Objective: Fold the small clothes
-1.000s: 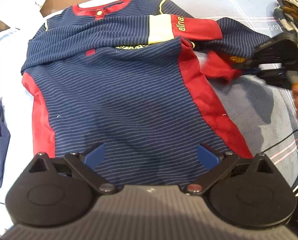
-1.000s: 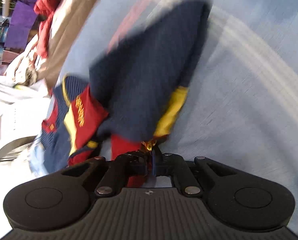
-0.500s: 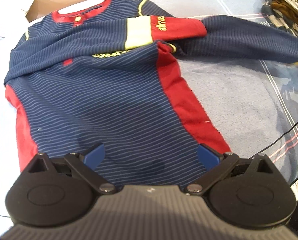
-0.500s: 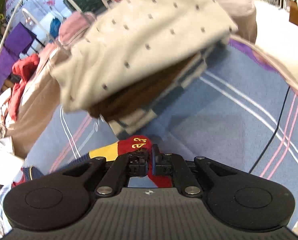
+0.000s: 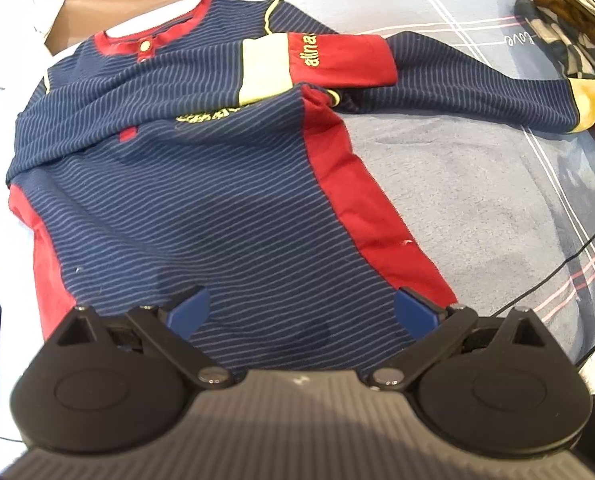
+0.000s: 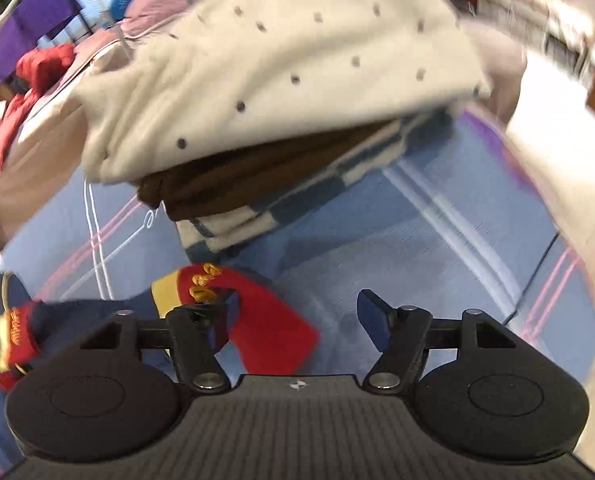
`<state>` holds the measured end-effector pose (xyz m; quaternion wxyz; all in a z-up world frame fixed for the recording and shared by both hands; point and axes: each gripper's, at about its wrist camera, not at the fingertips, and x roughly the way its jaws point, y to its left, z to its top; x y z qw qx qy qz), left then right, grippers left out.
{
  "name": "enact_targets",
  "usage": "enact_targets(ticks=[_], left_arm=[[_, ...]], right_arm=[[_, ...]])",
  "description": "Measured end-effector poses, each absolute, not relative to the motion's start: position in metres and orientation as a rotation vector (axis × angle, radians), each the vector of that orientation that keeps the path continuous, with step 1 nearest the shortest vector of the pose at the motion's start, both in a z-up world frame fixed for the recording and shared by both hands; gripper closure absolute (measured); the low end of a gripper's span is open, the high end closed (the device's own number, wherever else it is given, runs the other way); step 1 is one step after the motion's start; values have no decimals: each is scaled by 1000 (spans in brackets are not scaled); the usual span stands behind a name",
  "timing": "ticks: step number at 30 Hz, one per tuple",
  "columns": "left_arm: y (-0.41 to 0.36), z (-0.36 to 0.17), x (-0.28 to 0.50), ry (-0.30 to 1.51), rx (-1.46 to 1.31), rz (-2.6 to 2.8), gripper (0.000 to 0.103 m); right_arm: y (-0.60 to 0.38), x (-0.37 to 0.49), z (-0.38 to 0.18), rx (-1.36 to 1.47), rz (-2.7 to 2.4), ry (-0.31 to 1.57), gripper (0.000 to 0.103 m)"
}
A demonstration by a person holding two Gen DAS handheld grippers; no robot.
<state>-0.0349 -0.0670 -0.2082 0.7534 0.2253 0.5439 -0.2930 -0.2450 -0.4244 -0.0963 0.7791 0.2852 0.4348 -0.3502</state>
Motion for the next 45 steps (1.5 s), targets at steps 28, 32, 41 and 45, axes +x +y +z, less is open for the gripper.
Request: enact_targets(ticks=[28,32,41,45], left_arm=[[-47,-214,-41,1214,479,-617,1],[-31,-212,-27,1199,447,-636,1],[51,-210,8,1179,383,-529,1],[109,-210,22,1197,345,-425,1]], right_arm=[[-423,-220,-52,1529,-265,612,88],[-389,-158,-24,1513,-149,671,88],[-221,47,-55,1206,85,946,88],[-139,120,-89,1065,174,1006,88]])
